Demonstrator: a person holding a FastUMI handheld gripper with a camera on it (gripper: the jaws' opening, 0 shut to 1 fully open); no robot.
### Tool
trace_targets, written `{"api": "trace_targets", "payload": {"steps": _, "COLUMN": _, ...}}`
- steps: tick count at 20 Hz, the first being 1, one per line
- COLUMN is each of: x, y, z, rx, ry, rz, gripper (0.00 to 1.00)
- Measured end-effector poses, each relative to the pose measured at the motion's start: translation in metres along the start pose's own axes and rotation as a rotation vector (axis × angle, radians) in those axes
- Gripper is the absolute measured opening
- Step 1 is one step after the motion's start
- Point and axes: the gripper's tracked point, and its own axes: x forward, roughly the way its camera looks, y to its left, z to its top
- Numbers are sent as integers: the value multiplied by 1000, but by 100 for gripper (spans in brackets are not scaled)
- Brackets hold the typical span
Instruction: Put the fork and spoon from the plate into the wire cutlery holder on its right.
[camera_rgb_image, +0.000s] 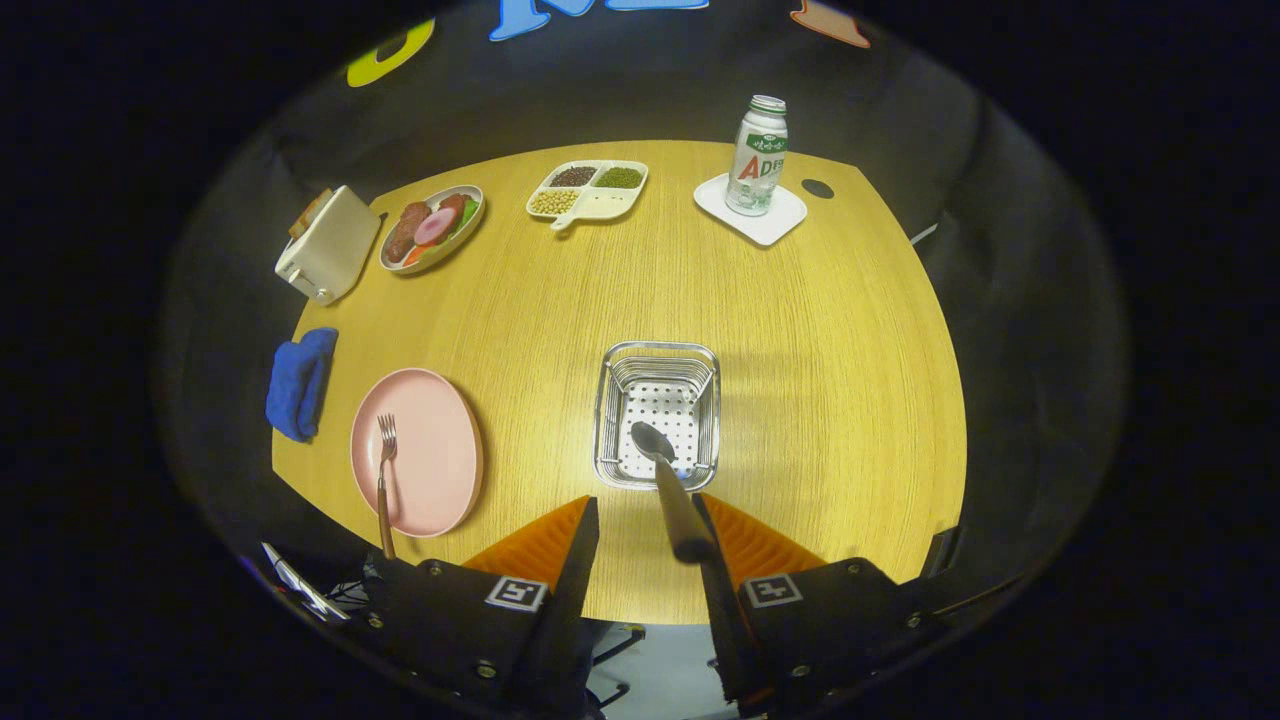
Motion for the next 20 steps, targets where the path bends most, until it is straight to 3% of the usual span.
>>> {"api": "trace_targets", "payload": {"steps": 10, "x": -10, "y": 22, "z": -3, "rx": 11, "ry": -31, "rz": 46, "gripper": 57}}
{"api": "trace_targets", "payload": {"steps": 15, "x": -10, "y": 60, "z": -7, "rx": -12, "ry": -42, "rz": 100, "gripper": 57}}
{"api": "trace_targets", "payload": {"steps": 20, "x": -8, "y": 76, "z": -7, "rx": -80, "ry": -75, "rz": 51, "gripper": 59}}
